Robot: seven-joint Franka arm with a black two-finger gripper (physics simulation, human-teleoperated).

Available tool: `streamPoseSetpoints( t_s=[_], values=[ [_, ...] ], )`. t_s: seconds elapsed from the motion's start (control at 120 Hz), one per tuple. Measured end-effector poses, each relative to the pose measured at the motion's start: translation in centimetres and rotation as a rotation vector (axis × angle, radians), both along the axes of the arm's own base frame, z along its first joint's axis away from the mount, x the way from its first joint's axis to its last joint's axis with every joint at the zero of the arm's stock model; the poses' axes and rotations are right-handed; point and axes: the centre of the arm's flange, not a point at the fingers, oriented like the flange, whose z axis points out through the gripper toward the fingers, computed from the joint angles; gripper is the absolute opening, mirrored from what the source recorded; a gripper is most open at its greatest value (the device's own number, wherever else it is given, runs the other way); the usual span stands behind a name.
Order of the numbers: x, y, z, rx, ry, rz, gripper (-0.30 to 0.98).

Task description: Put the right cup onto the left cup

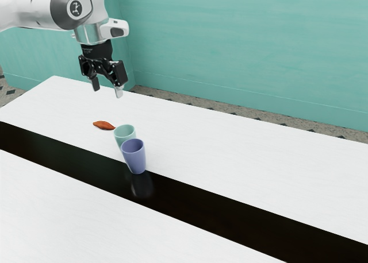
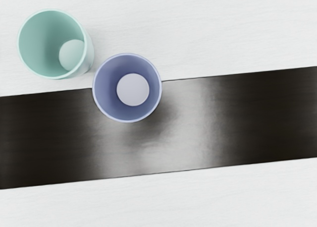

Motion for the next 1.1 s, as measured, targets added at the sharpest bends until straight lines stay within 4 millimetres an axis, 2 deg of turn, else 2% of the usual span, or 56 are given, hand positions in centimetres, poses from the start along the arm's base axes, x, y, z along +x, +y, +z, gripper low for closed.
streamPoseSetpoints(
  t_s=[0.258, 0.392, 0.8, 1.1],
  values=[
    [0.2, -0.7, -0.3, 0.001, -0.005, -0.015, 0.69],
    [0.3, -1.2, -1.6, -0.003, 0.002, -0.020, 0.69],
    [-0.1, -1.6, -9.9, -0.043, 0.051, 0.005, 0.68],
    [2.2, -2.0, -14.3, -0.052, 0.053, 0.023, 0.65]
  ],
)
